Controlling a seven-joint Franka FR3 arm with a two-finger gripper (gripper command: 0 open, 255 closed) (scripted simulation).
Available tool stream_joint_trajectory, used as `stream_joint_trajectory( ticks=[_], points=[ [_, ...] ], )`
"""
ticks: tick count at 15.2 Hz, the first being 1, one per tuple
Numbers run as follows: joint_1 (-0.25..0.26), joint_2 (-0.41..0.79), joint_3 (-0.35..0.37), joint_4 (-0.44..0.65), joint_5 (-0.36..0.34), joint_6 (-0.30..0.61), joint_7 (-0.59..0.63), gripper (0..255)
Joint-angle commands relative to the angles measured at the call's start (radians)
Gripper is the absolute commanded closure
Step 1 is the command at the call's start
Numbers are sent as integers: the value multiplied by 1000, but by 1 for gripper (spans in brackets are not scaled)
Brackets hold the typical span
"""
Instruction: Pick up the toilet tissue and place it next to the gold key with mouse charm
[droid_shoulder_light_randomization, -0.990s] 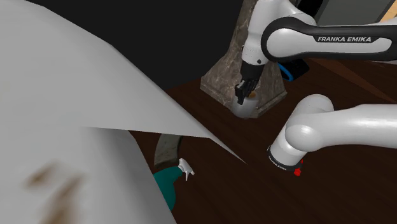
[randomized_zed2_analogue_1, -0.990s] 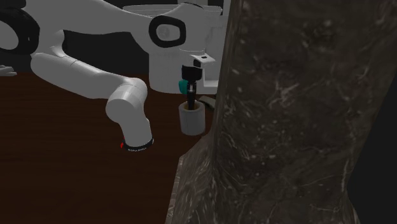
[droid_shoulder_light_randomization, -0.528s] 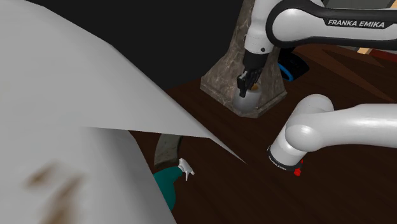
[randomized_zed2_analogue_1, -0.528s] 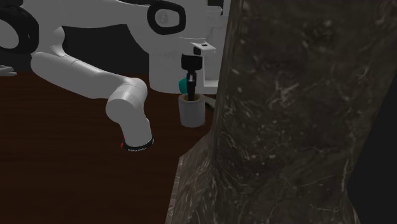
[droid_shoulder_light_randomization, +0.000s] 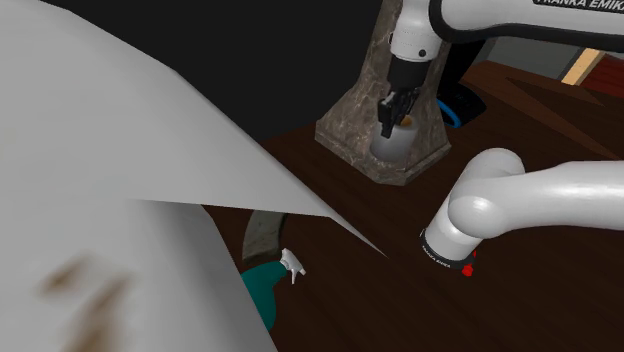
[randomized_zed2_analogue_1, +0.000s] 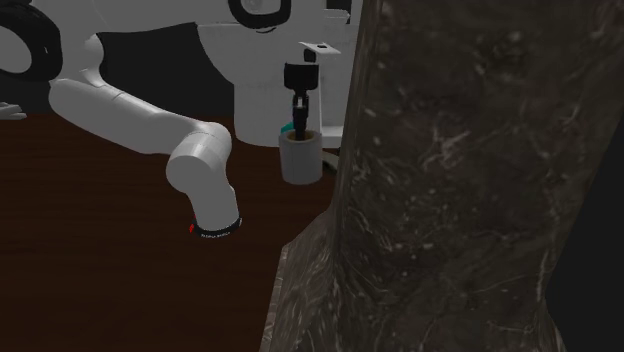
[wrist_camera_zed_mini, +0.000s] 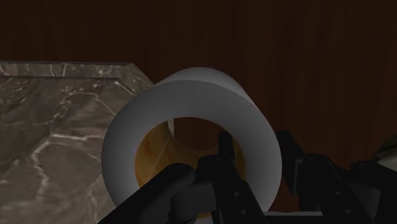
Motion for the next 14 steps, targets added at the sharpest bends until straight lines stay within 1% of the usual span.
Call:
stream_joint_trajectory(
  ticks=[1,8,14],
  points=[
    [0,4,1,16,1,-12,1,255],
    [34,263,111,133,80,133,104,255],
    [43,492,196,280,106,220,189,255]
  ],
)
